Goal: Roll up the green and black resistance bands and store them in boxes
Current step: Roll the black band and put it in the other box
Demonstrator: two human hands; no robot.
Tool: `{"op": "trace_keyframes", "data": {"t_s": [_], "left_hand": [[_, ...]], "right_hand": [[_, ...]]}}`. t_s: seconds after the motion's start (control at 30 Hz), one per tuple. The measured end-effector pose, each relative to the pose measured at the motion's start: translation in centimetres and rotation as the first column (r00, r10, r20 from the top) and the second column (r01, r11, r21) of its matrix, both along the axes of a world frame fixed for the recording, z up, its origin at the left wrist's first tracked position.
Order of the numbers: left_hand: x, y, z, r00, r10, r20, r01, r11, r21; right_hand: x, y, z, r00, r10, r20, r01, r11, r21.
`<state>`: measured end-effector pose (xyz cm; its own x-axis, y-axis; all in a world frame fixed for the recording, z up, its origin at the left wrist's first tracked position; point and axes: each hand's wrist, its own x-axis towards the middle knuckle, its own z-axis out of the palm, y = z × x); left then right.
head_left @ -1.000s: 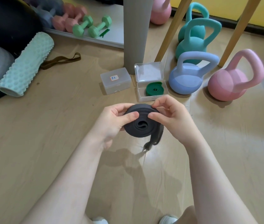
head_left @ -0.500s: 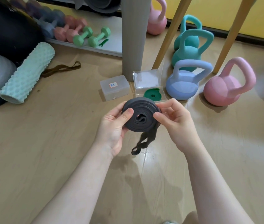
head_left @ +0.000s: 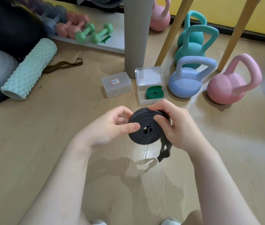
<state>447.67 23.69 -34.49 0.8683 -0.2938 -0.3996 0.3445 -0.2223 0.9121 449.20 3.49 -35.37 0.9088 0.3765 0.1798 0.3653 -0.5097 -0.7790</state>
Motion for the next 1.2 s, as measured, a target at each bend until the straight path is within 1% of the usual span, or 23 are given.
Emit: {"op": "trace_keyframes", "data": {"t_s": [0.07,0.2,0.27,0.33,0.4,0.47,0.53,0.63,0.73,0.8,0.87,0.93,1.03,1.07,1.13,1.2], "left_hand": [[0.0,0.0,0.0,1.0,0.001,0.026,-0.003,0.998,0.061],[0.0,-0.9,0.2,0.998,0.045,0.054,-0.046,0.999,0.011],[0.0,-1.1,0.4,0.993,0.105,0.058,-0.106,0.994,0.016],[0.1,-1.0,0.2,0.982,0.145,0.117,-0.154,0.985,0.071],[0.2,-0.8,0.0,0.974,0.129,0.187,-0.156,0.978,0.14],[0.1,-0.5,0.0,0.974,0.089,0.207,-0.128,0.974,0.184],[0.1,-0.5,-0.1,0.974,0.076,0.212,-0.122,0.969,0.213],[0.1,-1.2,-0.6,0.943,0.109,0.316,-0.207,0.932,0.297],[0.0,-1.8,-0.9,0.899,0.163,0.406,-0.313,0.889,0.335],[0.0,-1.8,-0.9,0.873,0.136,0.468,-0.339,0.86,0.382],[0.1,-1.7,-0.7,0.86,0.083,0.504,-0.32,0.856,0.405],[0.2,-1.5,-0.6,0.844,0.058,0.533,-0.317,0.856,0.409],[0.3,-1.0,-0.4,0.82,0.075,0.567,-0.344,0.856,0.385],[0.3,-0.8,-0.4,0.821,0.073,0.566,-0.34,0.859,0.383],[0.4,-0.6,-0.4,0.828,0.072,0.556,-0.328,0.867,0.376],[0.5,-0.5,-0.4,0.835,0.065,0.546,-0.314,0.871,0.377]], "right_hand": [[-0.2,0.2,0.0,0.999,0.02,-0.028,-0.021,1.0,-0.007],[-0.6,2.1,-0.4,0.988,0.109,-0.11,-0.104,0.994,0.045],[-0.6,2.6,-0.6,0.989,0.099,-0.113,-0.091,0.993,0.069],[-0.4,2.6,-0.8,0.992,0.054,-0.111,-0.046,0.997,0.068],[-0.2,2.7,-1.1,0.992,0.028,-0.122,-0.025,0.999,0.024],[-0.1,2.7,-1.3,0.99,0.025,-0.138,-0.028,1.0,-0.014],[0.0,2.7,-1.5,0.99,0.018,-0.138,-0.02,1.0,-0.017],[0.1,3.0,-1.6,0.991,-0.03,-0.134,0.031,1.0,0.005],[0.2,3.5,-1.8,0.992,-0.039,-0.123,0.035,0.999,-0.034],[0.6,3.4,-1.9,0.995,-0.029,-0.097,0.026,0.999,-0.033],[1.1,2.7,-2.1,0.997,-0.022,-0.077,0.021,1.0,-0.02],[1.4,1.9,-2.6,0.991,-0.029,-0.13,0.026,0.999,-0.024],[1.4,1.4,-3.1,0.968,-0.014,-0.249,0.006,0.999,-0.034],[1.5,1.2,-3.1,0.968,0.003,-0.25,-0.012,0.999,-0.032],[1.7,0.9,-2.4,0.981,0.008,-0.195,-0.014,0.999,-0.029],[1.8,0.3,-1.5,0.998,-0.036,-0.046,0.035,0.999,-0.026]]}}
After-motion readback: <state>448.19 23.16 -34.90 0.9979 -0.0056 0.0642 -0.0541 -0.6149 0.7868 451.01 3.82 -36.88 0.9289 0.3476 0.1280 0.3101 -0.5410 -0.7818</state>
